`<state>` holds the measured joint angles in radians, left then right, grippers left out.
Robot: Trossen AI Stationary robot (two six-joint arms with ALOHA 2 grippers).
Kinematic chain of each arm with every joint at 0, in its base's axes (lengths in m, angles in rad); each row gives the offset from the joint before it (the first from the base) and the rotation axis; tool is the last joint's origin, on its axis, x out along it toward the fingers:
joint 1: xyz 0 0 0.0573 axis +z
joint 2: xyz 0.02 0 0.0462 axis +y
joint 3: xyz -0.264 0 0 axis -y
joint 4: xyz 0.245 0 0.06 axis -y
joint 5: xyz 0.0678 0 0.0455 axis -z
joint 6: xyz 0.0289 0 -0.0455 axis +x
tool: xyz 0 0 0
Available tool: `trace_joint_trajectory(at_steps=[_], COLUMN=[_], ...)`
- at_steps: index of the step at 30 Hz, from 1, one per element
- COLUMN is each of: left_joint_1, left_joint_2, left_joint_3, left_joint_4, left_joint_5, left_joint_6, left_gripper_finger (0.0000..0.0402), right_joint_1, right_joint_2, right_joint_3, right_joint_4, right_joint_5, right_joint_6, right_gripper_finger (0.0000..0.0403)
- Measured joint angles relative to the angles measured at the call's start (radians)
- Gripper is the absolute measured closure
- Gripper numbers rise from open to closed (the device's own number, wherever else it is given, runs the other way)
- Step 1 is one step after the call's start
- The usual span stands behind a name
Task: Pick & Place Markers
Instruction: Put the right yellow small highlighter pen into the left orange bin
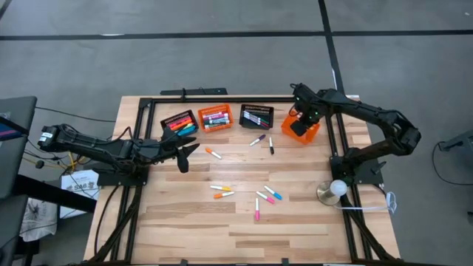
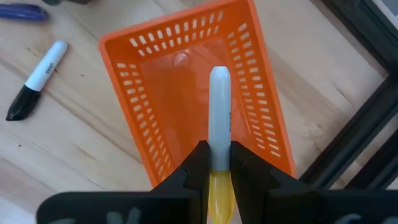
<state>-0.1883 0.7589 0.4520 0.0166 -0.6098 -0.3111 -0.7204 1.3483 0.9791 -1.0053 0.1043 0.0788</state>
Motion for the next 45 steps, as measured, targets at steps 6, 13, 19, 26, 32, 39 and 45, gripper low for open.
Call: trace_joint_trajectory(at_steps=[6, 13, 19, 26, 32, 39, 45], left_joint_1=[0.0, 0.0, 0.0, 0.0, 0.0, 0.0, 0.0], left_joint_2=[0.0, 0.0, 0.0, 0.0, 0.0, 0.0, 0.0], left_joint_3=[0.0, 0.0, 0.0, 0.0, 0.0, 0.0, 0.0], left_joint_4=[0.005, 0.006, 0.007, 0.008, 0.01, 0.011, 0.011], left_joint_5=[0.0, 0.0, 0.0, 0.0, 0.0, 0.0, 0.0], left_joint_6=[0.0, 0.0, 0.0, 0.0, 0.0, 0.0, 0.0], left_gripper_finger=[0.0263, 0.0263, 0.0263, 0.0263, 0.0263, 0.0263, 0.0263], right_joint_1=[0.0, 0.012, 0.011, 0.011, 0.011, 0.011, 0.011], right_joint_2=[0.0, 0.0, 0.0, 0.0, 0.0, 0.0, 0.0], right_joint_3=[-0.039, -0.1, -0.175, -0.19, -0.19, -0.19, -0.19], right_joint_4=[-0.003, 0.089, 0.124, 0.187, 0.185, 0.188, 0.188], right_joint_5=[0.0, 0.003, 0.006, 0.019, 0.019, 0.018, 0.015], right_joint_6=[0.007, 0.015, 0.018, 0.027, 0.026, 0.026, 0.026], right_gripper_finger=[0.0359, 0.0359, 0.0359, 0.0358, 0.0357, 0.0352, 0.0351])
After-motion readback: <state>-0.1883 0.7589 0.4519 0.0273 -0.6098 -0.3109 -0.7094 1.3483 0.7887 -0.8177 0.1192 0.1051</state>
